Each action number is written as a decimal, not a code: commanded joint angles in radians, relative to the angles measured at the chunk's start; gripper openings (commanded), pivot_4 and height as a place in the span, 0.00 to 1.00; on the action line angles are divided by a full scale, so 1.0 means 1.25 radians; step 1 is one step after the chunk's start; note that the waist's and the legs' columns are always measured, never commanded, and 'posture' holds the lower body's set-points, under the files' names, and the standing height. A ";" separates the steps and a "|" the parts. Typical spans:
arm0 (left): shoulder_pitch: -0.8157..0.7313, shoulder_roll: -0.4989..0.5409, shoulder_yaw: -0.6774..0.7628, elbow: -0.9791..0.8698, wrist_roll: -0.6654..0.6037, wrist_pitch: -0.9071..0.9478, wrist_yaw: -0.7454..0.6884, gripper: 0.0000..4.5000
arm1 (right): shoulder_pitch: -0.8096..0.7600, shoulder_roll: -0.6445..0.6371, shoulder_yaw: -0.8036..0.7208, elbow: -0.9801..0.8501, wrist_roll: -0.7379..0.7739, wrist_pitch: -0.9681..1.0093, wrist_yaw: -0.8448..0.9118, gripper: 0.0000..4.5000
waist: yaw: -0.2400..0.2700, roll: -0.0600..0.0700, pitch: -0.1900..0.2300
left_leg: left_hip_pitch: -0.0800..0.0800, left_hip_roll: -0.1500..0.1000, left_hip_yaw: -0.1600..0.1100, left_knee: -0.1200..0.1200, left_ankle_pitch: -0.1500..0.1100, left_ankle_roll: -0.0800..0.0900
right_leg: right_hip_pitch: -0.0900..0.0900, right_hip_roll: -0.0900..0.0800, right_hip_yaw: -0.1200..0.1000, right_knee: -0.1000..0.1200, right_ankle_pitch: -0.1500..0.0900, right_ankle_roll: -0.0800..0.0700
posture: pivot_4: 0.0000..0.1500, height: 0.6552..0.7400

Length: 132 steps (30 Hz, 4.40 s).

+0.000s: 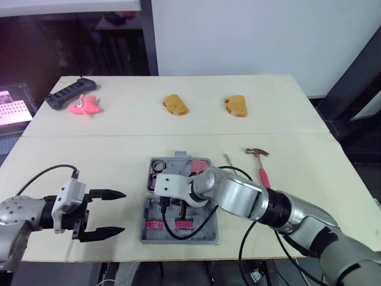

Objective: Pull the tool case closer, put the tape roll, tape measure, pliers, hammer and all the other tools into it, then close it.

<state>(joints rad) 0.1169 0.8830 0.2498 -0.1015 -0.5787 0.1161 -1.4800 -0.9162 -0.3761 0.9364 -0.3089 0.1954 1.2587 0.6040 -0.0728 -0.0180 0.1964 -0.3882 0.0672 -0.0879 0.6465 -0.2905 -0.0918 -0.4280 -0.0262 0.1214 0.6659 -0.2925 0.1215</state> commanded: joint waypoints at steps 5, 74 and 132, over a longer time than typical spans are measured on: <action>-0.009 0.001 0.010 -0.014 -0.007 0.001 0.004 1.00 | 0.003 0.023 0.019 0.036 -0.034 -0.035 -0.002 0.01 | -0.001 0.000 0.000 | 0.000 0.000 0.000 0.000 0.000 0.000 | 0.000 0.000 0.000 0.000 0.000 0.000 | 1.00 1.00; 0.019 -0.001 0.020 -0.051 -0.015 0.023 0.042 1.00 | 0.168 0.027 -0.068 0.118 -0.116 -0.189 0.087 0.01 | 0.000 0.000 0.000 | 0.000 0.000 0.000 0.000 0.000 0.000 | 0.000 0.000 0.000 0.000 0.000 0.000 | 1.00 1.00; 0.017 -0.041 0.070 0.049 0.048 -0.029 0.127 1.00 | 0.606 -0.136 -0.991 -0.032 0.048 -0.223 -0.230 0.99 | 0.002 0.000 0.000 | 0.008 0.000 0.003 -0.001 0.000 0.000 | 0.008 0.000 0.004 -0.001 0.000 0.000 | 1.00 1.00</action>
<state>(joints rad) 0.1495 0.8398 0.3615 0.0557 -0.4900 0.0596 -1.3506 -0.0779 -0.5659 -0.3160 -0.3354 0.2951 0.8975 0.4352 -0.0707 -0.0179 0.1958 -0.3766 0.0668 -0.0835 0.6459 -0.2903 -0.0922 -0.4172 -0.0255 0.1271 0.6649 -0.2929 0.1211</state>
